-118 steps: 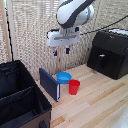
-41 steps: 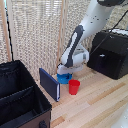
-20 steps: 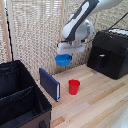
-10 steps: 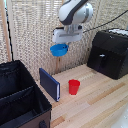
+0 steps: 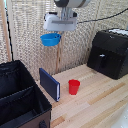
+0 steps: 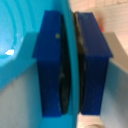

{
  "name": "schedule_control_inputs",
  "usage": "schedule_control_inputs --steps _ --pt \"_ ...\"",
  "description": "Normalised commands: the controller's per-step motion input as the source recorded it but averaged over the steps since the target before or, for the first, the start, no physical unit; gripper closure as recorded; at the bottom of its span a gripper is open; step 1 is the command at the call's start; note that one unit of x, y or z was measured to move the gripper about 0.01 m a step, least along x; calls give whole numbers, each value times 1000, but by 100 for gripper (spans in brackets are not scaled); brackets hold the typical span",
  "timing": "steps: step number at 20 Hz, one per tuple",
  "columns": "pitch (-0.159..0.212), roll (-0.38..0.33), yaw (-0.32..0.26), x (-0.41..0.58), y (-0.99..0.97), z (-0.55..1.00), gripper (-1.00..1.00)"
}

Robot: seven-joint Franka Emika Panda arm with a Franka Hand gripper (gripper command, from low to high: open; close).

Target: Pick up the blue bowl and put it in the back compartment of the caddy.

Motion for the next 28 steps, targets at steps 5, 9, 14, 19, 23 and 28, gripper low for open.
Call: schedule_control_inputs --steps 5,9,14,19,23,28 --pt "0 19 0 -27 895 562 100" --pt "0 -19 0 -35 939 356 100" --pt "2 -31 0 -45 950 201 100" --pt "3 -85 0 -39 911 -62 100" --pt "1 -122 0 0 844 -244 100" --pt "0 -144 17 70 722 -350 100"
